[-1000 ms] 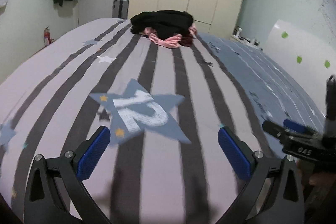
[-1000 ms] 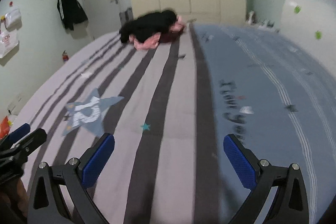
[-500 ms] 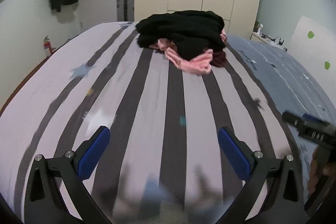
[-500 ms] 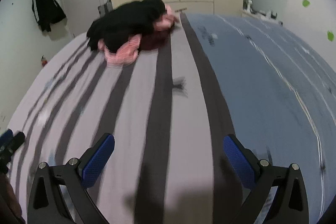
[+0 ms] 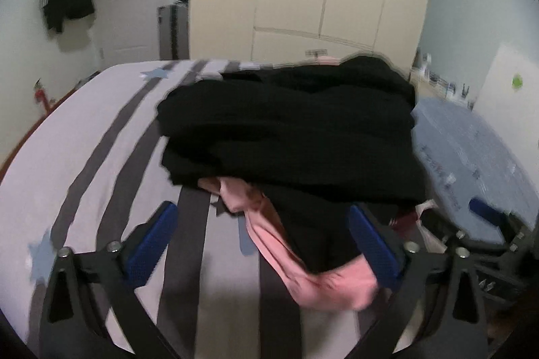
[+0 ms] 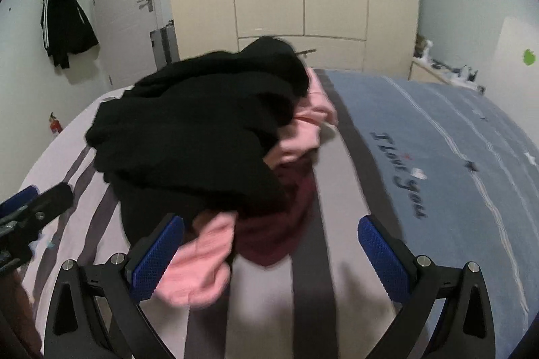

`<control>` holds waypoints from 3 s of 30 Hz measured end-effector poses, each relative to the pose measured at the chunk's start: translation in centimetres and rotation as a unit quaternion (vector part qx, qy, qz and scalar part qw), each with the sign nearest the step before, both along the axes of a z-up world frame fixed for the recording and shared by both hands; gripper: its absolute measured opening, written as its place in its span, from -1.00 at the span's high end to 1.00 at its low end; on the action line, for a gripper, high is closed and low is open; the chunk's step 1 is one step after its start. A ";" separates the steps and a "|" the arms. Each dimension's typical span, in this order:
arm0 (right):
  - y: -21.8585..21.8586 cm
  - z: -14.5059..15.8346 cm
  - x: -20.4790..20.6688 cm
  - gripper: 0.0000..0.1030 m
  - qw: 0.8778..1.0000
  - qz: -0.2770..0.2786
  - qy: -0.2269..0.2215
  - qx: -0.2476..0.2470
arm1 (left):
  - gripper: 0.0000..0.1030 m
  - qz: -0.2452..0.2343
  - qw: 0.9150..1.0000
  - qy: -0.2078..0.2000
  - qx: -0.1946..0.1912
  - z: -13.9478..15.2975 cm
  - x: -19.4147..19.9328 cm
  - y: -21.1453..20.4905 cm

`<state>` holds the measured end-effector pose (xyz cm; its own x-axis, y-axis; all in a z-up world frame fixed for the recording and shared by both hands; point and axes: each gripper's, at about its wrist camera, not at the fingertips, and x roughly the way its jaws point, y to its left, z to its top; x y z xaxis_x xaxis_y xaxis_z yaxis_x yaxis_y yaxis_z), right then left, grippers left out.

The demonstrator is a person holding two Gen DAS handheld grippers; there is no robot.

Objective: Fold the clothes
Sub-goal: 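Move both grippers forward to the black sweatshirt on the pile, then grasp the black sweatshirt with the right gripper while the left gripper grasps it too, then lift the black sweatshirt off the pile with both grippers, spreading it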

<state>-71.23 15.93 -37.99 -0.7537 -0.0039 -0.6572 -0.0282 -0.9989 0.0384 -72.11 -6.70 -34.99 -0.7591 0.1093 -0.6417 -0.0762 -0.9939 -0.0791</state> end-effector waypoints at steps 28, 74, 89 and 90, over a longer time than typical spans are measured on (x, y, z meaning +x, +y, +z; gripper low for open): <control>5.6 5.0 17.8 0.86 0.983 0.132 0.001 -0.124 | 1.00 -0.198 0.977 -0.031 0.074 7.7 29.7 3.1; -5.8 -3.9 41.7 -0.06 0.954 0.157 -0.221 -0.124 | 0.83 0.098 0.962 -0.207 0.147 -5.5 41.3 -15.8; -1.9 -5.7 47.2 -0.06 0.959 0.048 -0.264 -0.093 | -0.40 -0.071 0.984 -0.146 -0.074 -5.4 36.0 -5.3; -1.8 -5.9 47.3 -0.06 0.959 0.037 -0.264 -0.093 | -0.01 -0.089 0.980 -0.156 -0.082 -6.2 35.4 -4.7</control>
<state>-23.91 14.13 -43.90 -0.3082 -0.1985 -0.9304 -0.0211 -0.9763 0.2153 -36.75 -11.37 -41.16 -0.5022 0.0974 -0.8592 -0.2464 -0.9686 0.0343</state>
